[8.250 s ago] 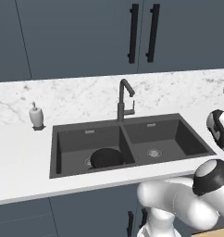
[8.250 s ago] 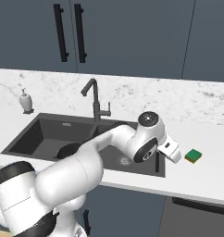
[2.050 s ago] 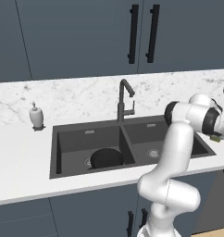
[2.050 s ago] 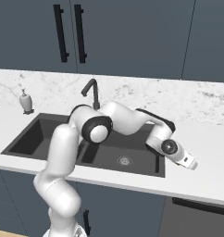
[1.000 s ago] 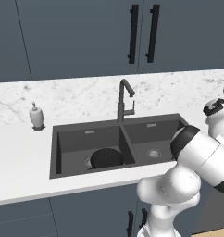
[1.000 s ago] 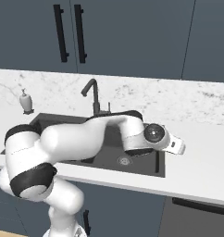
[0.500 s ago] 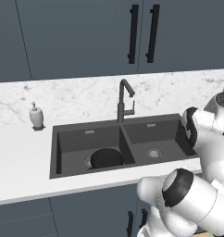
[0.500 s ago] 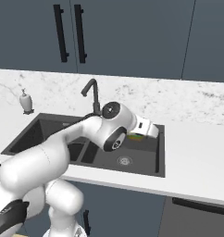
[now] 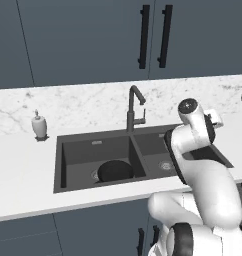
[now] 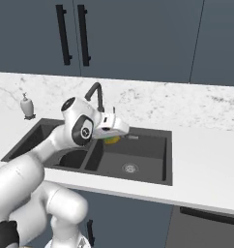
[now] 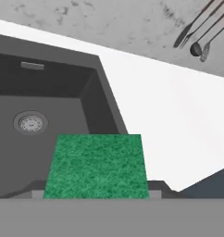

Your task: Pick the pan and sponge and place them into the sink. Then turn on the water.

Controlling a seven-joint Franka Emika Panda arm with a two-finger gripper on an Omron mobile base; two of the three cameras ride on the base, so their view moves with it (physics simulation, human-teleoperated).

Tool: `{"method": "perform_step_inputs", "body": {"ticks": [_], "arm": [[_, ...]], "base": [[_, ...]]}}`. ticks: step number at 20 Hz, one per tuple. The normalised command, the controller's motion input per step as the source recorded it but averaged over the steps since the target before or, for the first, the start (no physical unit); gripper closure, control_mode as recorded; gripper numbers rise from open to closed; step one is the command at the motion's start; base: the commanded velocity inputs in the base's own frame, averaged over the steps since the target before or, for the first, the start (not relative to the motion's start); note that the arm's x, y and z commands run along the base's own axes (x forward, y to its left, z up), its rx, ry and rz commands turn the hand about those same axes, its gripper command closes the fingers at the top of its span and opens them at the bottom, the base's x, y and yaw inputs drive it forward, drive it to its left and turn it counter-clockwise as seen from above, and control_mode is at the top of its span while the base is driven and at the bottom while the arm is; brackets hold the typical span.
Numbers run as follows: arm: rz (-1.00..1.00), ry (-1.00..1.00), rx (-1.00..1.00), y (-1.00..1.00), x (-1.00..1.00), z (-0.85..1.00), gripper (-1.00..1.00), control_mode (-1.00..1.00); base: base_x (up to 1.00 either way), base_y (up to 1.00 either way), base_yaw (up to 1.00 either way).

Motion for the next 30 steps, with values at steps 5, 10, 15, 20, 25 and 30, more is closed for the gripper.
{"method": "perform_step_inputs", "body": {"ticks": [5,10,15,20,25,30], "arm": [[0.01,0.23,-0.17,0.89,-0.01,0.00,1.00,-1.00],[0.12,0.15,-0.07,0.78,0.00,0.00,1.00,-1.00],[0.06,0.06,-0.02,0.89,0.02,-0.04,1.00,-1.00],[0.04,0.07,0.00,0.85,0.17,-0.20,1.00,-1.00],[0.00,0.12,0.00,0.87,0.42,-0.31,1.00,-1.00],[0.00,0.24,0.00,0.78,0.69,-0.37,1.00,-1.00]], "base": [[0.00,0.00,0.00],[0.00,0.00,0.00],[0.00,0.00,0.00],[0.00,0.00,0.00],[0.00,0.00,0.00],[0.00,0.00,0.00]]}}
